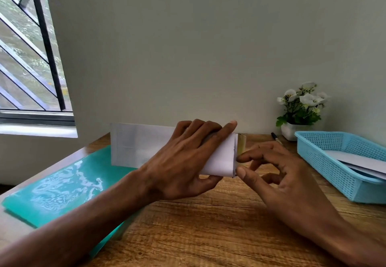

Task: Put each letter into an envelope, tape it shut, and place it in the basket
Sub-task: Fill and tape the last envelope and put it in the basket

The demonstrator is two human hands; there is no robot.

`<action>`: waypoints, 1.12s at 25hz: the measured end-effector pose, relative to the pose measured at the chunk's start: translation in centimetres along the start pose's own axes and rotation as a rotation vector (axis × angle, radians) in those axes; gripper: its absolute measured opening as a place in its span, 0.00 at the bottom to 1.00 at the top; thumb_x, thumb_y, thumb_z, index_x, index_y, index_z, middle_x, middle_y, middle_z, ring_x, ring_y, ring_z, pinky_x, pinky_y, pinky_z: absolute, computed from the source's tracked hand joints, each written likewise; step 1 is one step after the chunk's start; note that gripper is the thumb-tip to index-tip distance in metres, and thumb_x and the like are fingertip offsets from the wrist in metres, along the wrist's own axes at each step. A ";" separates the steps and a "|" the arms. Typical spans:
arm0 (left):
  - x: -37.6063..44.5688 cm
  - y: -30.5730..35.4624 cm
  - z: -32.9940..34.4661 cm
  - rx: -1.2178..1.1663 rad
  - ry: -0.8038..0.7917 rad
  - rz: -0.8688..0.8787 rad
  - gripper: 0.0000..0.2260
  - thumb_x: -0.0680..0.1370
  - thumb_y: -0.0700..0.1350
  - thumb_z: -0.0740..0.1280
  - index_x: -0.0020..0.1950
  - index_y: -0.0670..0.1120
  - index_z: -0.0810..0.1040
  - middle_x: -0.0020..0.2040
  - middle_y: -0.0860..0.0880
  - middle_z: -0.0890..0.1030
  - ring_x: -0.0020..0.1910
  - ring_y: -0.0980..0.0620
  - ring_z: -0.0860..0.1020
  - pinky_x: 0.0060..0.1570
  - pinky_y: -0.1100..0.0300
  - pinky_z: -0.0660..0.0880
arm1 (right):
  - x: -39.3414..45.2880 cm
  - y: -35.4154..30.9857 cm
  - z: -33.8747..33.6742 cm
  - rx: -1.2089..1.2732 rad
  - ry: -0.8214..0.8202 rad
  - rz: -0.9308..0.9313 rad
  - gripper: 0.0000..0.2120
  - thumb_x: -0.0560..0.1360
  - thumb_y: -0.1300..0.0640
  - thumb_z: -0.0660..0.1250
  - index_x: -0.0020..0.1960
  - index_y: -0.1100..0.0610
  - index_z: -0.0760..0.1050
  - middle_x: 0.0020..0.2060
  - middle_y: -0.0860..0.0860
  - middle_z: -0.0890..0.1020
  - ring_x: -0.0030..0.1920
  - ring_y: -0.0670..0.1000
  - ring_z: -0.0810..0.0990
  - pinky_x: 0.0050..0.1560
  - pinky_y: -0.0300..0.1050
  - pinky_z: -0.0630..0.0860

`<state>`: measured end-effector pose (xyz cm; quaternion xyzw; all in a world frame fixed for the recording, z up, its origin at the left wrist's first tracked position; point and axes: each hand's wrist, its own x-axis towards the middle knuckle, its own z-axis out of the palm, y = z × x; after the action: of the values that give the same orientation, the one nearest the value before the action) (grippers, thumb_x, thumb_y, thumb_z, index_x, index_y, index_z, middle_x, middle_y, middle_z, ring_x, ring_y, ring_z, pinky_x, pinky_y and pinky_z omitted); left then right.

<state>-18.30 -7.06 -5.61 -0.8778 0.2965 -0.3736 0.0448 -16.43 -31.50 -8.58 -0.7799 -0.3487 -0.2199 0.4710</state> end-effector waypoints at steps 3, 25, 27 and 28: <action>0.0 0.1 -0.1 -0.003 0.010 0.002 0.43 0.77 0.61 0.69 0.85 0.45 0.54 0.71 0.48 0.71 0.67 0.49 0.69 0.68 0.52 0.65 | 0.0 0.0 0.3 0.037 -0.090 -0.005 0.17 0.75 0.28 0.65 0.58 0.33 0.81 0.64 0.35 0.73 0.63 0.38 0.77 0.48 0.41 0.83; 0.4 -2.2 -1.1 -0.942 -0.226 -0.554 0.15 0.77 0.61 0.72 0.60 0.57 0.85 0.46 0.55 0.88 0.43 0.56 0.86 0.41 0.63 0.80 | 2.4 4.4 -2.3 0.671 0.238 0.534 0.25 0.68 0.60 0.80 0.63 0.50 0.79 0.53 0.54 0.89 0.53 0.54 0.89 0.55 0.59 0.85; 0.3 -1.0 -0.4 -1.214 -0.335 -0.666 0.21 0.74 0.62 0.75 0.65 0.59 0.81 0.52 0.50 0.88 0.48 0.48 0.87 0.45 0.56 0.84 | 2.5 4.9 -2.3 0.632 0.176 0.582 0.19 0.70 0.61 0.79 0.59 0.52 0.82 0.50 0.53 0.90 0.52 0.52 0.89 0.59 0.58 0.84; 0.3 -0.4 0.2 -1.284 -0.360 -0.688 0.22 0.74 0.60 0.75 0.68 0.60 0.79 0.53 0.48 0.88 0.48 0.47 0.87 0.45 0.55 0.84 | 2.6 5.2 -2.1 0.564 0.112 0.581 0.14 0.72 0.60 0.79 0.56 0.51 0.84 0.49 0.51 0.90 0.52 0.50 0.89 0.59 0.55 0.84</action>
<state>-17.82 -6.99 -5.40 -0.8222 0.1531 0.0290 -0.5475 -10.87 -34.14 -8.91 -0.6730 -0.1344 -0.0158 0.7271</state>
